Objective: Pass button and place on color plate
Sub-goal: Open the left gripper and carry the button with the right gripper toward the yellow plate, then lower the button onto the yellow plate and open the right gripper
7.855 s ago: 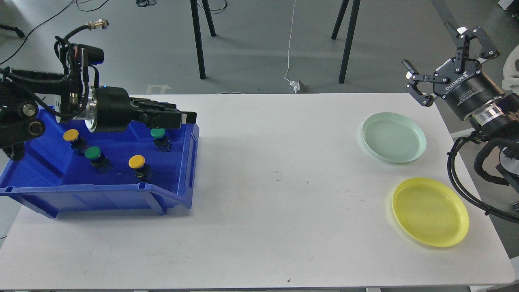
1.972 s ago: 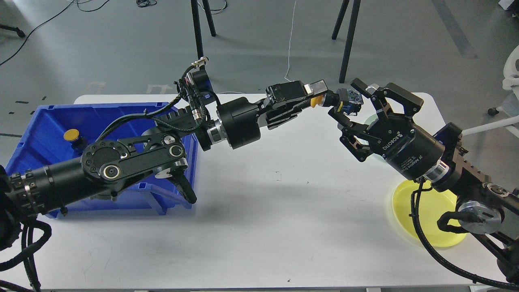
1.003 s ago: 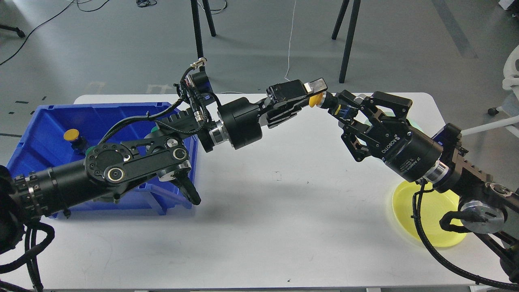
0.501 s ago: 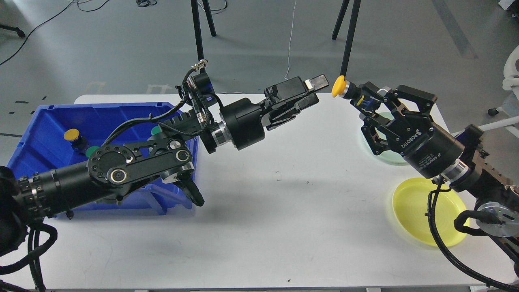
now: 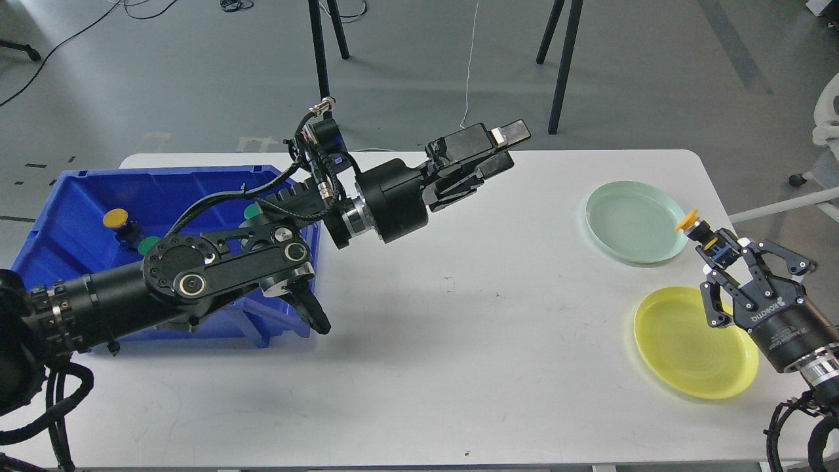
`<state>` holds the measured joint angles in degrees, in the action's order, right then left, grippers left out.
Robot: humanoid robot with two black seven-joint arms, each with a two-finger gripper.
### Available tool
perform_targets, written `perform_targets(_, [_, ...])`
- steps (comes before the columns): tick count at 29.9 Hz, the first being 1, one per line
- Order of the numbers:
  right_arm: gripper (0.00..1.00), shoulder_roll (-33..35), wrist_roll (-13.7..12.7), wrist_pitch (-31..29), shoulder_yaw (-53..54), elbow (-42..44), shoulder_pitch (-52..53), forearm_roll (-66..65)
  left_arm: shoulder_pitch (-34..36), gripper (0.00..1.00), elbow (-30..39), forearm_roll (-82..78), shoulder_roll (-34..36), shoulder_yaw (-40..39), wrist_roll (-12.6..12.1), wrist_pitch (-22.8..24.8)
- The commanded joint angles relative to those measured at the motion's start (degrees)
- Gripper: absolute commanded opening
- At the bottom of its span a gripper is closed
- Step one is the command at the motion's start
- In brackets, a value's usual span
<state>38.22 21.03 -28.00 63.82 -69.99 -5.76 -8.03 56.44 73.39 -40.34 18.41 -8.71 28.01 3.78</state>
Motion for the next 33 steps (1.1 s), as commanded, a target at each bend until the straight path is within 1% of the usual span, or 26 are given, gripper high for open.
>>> perform_targets(1, [0.01,-0.7,-0.1,0.0,-0.3,1.8,-3.7,2.7,0.0,0.77,0.0,0.0,0.0,0.0,0.0,0.0])
perform_targets(7, [0.01,-1.2,-0.5,0.0,-0.6,2.0,-7.5,2.7,0.0,0.77,0.0,0.1,0.0,0.0,0.0,0.0])
perform_targets(12, [0.01,-1.1,-0.7,0.0,-4.8,2.0,-6.7,2.7,0.0,0.78,-0.1,0.2,0.0,0.0,0.0,-0.1])
perform_targets(13, [0.01,-1.0,-0.9,1.0,-5.3,2.0,-6.5,2.7,0.0,0.78,-0.1,0.2,0.0,0.0,0.0,-0.1])
perform_targets(15, [0.04,-1.2,-1.8,2.9,-5.9,2.6,-6.1,2.7,0.0,0.78,0.0,0.2,0.0,0.0,0.0,-0.1])
perform_targets(17, [0.07,-1.6,-2.6,2.9,-6.2,4.3,-5.4,2.8,0.0,0.78,-0.1,0.2,0.0,0.0,0.0,-0.1])
perform_targets(19, [0.1,-2.8,-2.7,2.9,-6.2,5.4,-5.2,2.9,0.0,0.78,-0.1,0.2,0.0,0.0,0.0,-0.1])
perform_targets(22, [0.17,-3.1,-2.7,2.9,-6.2,5.4,-5.1,3.3,0.0,0.78,-0.1,0.2,-0.2,0.0,0.0,-0.1])
perform_targets(24, [0.24,-3.1,-2.7,2.9,-6.0,5.5,-5.1,3.4,0.0,0.78,-0.1,0.2,-0.2,0.0,0.0,-0.1])
perform_targets(26, [0.33,-3.1,-2.7,2.6,-5.9,5.6,-5.1,3.4,0.0,0.78,-0.1,0.2,-0.2,0.0,0.0,-0.1])
perform_targets(28, [0.4,-3.1,-2.7,2.5,-5.9,5.6,-5.1,3.4,0.0,0.78,-0.1,0.2,-0.2,0.0,0.0,-0.1])
perform_targets(29, [0.47,-3.1,-2.7,2.5,-5.9,5.5,-5.1,3.5,0.0,0.78,-0.1,0.2,-0.2,0.0,0.0,-0.1])
perform_targets(31, [0.53,-3.1,-2.7,2.3,-5.9,5.5,-5.1,3.9,0.0,0.78,-0.1,0.2,-0.2,0.0,0.0,-0.1])
perform_targets(33, [0.63,-3.1,-2.7,1.6,-5.6,5.5,-5.1,3.9,0.0,0.79,-0.1,0.2,-0.2,0.0,0.0,-0.4])
